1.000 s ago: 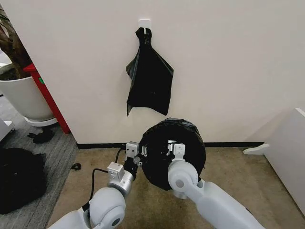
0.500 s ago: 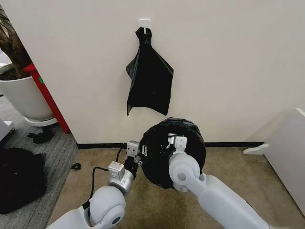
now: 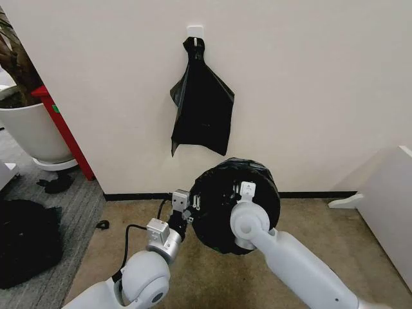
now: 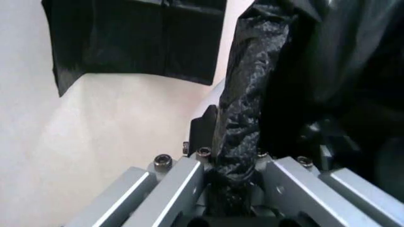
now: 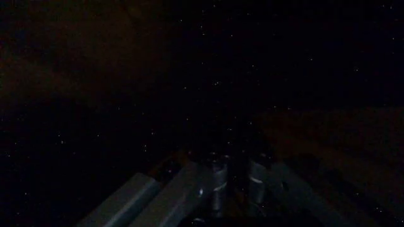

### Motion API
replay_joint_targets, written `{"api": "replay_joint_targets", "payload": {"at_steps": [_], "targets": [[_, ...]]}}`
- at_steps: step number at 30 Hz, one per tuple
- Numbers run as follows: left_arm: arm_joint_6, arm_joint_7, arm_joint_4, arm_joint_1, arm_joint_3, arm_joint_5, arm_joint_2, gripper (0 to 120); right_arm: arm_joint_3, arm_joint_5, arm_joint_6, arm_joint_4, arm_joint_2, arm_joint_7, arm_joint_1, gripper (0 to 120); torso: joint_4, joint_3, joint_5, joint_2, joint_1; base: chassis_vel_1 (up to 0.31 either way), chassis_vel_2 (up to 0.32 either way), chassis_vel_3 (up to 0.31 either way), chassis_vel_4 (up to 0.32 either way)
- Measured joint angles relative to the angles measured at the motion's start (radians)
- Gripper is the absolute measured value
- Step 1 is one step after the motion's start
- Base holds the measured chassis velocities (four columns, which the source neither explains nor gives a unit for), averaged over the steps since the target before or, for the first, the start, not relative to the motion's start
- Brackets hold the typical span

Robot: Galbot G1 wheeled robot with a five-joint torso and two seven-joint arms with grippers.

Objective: Place the garbage bag over the trash bin.

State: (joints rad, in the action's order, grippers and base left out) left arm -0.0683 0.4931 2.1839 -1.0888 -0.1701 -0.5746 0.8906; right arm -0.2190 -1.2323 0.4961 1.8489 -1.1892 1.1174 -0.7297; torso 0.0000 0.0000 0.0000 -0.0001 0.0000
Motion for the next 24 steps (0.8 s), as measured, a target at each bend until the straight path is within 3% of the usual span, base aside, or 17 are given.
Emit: {"api": "replay_joint_targets", "payload": {"at_steps": [8,17,24], "targets": [[0.007,-0.01,0.017,-0.019,0.001,0.008,-0.003,0,0.0,-0.008,-0.005,-0.046,-0.023,0.014,0.027,0,0.0001,0.0,0.0,0.0,0.0,0.0,0.0,0.0,0.0],[-0.001,0.019,-0.007,0.002,0.016,-0.013,0.007,0,-0.036,-0.012,-0.006,0.087,0.013,0.018,-0.002,0,-0.0002,0.0,0.0,0.0,0.0,0.0,0.0,0.0,0.0],[-0.005,0.01,0.001,-0.007,0.002,-0.003,0.001,0,-0.033,0.004,-0.005,0.062,-0.001,-0.005,0.021,0,0.0,0.0,0.0001,0.0,0.0,0.0,0.0,0.0,0.0]]}}
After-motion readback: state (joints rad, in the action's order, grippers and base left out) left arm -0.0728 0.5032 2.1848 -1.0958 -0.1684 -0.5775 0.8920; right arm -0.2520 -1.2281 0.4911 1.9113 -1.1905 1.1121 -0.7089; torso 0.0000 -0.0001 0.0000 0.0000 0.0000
